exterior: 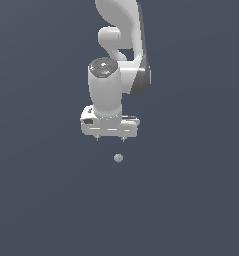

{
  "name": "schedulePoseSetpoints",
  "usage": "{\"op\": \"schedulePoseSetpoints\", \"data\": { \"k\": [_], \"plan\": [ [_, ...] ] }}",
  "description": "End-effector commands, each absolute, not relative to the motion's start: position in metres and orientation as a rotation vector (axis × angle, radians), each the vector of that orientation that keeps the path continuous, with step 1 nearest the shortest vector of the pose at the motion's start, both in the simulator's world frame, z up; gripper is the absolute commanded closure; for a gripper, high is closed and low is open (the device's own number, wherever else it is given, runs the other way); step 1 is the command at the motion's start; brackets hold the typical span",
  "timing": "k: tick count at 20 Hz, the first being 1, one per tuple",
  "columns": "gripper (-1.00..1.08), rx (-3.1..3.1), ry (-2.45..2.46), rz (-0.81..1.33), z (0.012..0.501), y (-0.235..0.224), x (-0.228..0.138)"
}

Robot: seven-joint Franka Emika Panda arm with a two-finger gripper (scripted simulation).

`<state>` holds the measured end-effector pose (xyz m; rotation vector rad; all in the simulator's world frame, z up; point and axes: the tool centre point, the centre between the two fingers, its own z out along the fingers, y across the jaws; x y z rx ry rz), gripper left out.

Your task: Pick up the object and move it to a goal position.

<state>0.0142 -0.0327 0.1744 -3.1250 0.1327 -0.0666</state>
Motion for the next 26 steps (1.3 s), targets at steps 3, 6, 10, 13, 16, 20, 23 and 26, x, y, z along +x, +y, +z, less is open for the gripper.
{"op": "schedulePoseSetpoints", "data": {
  "k": [3, 6, 10, 13, 16, 20, 23, 26],
  "plan": [
    [-0.92, -3.127, 0.128, -0.072, 0.176, -0.033, 0.015],
    [-0.92, -3.137, 0.102, -0.102, 0.182, -0.035, 0.02],
    [-0.92, -3.146, 0.075, -0.131, 0.189, -0.037, 0.024],
    [-0.92, -3.145, 0.08, -0.127, 0.188, -0.037, 0.023],
    [-0.92, -3.144, 0.1, -0.124, 0.185, -0.036, 0.024],
    [-0.92, -3.139, 0.154, -0.115, 0.177, -0.033, 0.025],
    [-0.92, -3.133, 0.213, -0.104, 0.167, -0.03, 0.026],
    [-0.92, -3.125, 0.289, -0.091, 0.155, -0.027, 0.026]
  ]
}}
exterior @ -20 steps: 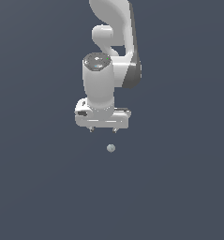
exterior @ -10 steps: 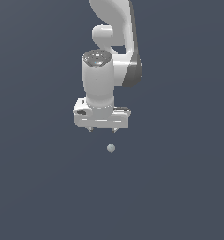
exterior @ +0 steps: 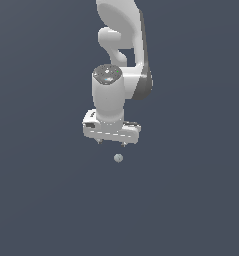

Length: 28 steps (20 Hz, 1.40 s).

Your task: Pick up the object and move it to a goal position.

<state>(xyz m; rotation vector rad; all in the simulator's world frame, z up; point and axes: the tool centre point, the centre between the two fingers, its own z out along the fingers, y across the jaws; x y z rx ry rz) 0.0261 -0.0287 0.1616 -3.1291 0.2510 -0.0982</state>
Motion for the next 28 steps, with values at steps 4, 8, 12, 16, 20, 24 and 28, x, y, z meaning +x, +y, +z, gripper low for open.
{"op": "schedulePoseSetpoints", "data": {
  "k": [4, 8, 12, 16, 20, 24, 28],
  "plan": [
    [-0.92, -3.108, 0.416, -0.068, 0.135, -0.02, 0.027],
    [-0.92, -3.086, 0.556, -0.043, 0.112, -0.014, 0.027],
    [-0.92, -3.066, 0.665, -0.024, 0.094, -0.008, 0.026],
    [-0.92, -3.05, 0.743, -0.01, 0.081, -0.005, 0.025],
    [-0.92, -3.04, 0.789, -0.003, 0.074, -0.003, 0.024],
    [-0.92, -3.037, 0.804, 0.0, 0.071, -0.002, 0.024],
    [-0.92, -3.039, 0.798, 0.0, 0.068, -0.002, 0.024]
  ]
}}
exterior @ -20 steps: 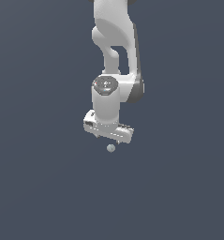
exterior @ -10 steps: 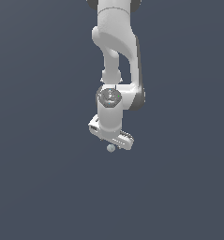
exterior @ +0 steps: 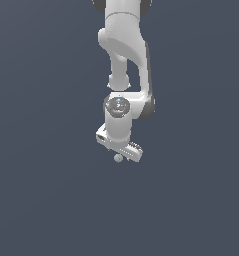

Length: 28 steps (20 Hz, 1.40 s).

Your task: Pick up the object and move it to a goal position.

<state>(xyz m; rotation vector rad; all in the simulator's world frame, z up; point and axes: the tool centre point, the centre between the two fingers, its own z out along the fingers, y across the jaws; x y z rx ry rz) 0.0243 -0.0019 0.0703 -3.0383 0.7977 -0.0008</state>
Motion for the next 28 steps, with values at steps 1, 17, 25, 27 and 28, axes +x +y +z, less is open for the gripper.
{"op": "schedulePoseSetpoints", "data": {
  "k": [1, 17, 25, 27, 28],
  "plan": [
    [-0.92, -3.038, 0.799, 0.0, 0.065, -0.002, 0.024],
    [1.08, -3.037, 0.805, 0.0, 0.021, -0.002, 0.024],
    [1.08, -3.037, 0.804, 0.0, 0.021, -0.002, 0.024],
    [1.08, -3.037, 0.804, 0.0, 0.022, -0.002, 0.024],
    [1.08, -3.037, 0.804, 0.0, 0.024, -0.002, 0.024]
  ]
}}
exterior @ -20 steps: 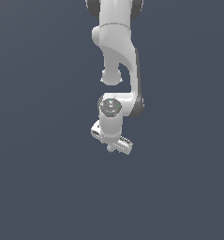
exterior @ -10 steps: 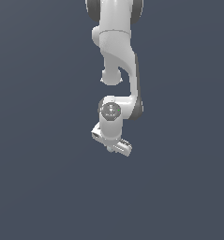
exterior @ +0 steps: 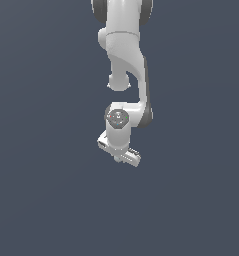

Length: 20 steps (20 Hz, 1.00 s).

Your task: Pick up the object and move it to a goal position.

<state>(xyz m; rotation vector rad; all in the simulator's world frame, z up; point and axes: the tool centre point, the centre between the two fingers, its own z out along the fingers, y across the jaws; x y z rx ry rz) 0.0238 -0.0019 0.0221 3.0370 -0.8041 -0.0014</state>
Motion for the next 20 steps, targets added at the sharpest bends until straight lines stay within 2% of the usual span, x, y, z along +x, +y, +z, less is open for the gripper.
{"op": "schedulePoseSetpoints", "data": {
  "k": [1, 10, 20],
  "plan": [
    [1.08, 3.037, -0.804, 0.0, 0.026, -0.003, 0.024],
    [1.08, 3.037, -0.804, 0.0, 0.077, -0.015, 0.028],
    [1.08, 3.037, -0.806, 0.0, 0.185, -0.04, 0.036]
  ]
}}
